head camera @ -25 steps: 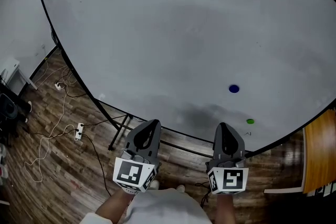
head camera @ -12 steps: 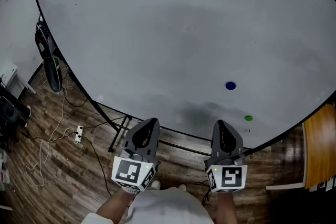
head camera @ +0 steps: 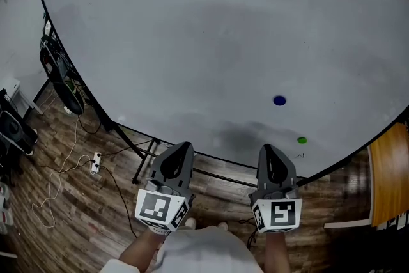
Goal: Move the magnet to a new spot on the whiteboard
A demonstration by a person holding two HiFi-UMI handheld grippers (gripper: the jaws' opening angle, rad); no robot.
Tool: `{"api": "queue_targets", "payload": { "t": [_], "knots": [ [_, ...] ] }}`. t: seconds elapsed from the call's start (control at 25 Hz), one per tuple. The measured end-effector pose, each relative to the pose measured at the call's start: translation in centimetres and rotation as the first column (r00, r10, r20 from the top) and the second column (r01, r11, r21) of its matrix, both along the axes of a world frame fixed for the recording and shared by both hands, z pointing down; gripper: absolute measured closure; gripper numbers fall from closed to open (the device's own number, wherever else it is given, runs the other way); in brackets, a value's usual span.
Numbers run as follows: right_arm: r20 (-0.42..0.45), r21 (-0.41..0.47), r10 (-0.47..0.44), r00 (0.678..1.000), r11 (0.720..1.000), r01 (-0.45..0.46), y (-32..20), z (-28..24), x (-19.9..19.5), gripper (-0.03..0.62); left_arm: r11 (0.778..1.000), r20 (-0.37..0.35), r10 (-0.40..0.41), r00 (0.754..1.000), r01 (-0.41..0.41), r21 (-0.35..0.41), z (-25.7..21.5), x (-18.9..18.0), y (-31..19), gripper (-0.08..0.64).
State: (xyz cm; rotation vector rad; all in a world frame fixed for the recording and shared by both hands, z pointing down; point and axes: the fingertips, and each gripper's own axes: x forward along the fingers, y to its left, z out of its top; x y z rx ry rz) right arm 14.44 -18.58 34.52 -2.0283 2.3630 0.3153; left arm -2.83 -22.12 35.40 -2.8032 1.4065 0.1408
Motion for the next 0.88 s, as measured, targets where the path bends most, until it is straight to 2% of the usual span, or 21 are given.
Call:
{"api": "queue_targets", "payload": {
  "t": [0.52, 0.88],
  "knots": [
    [-0.002, -0.009, 0.002, 1.000, 1.000, -0.002, 0.56, 0.39, -0.73, 0.592, 1.000, -0.002, 0.009, 1.000, -0.009, -0.011, 0.43, -0.64, 0.62, 0.554],
    [-0.003, -0.009, 0.011, 1.000, 1.000, -0.011, 0.87, 0.25, 0.03, 0.592, 1.000, -0.006, 0.022, 1.000, -0.022, -0.008, 0.25, 0.35, 0.79, 0.554]
  ]
}}
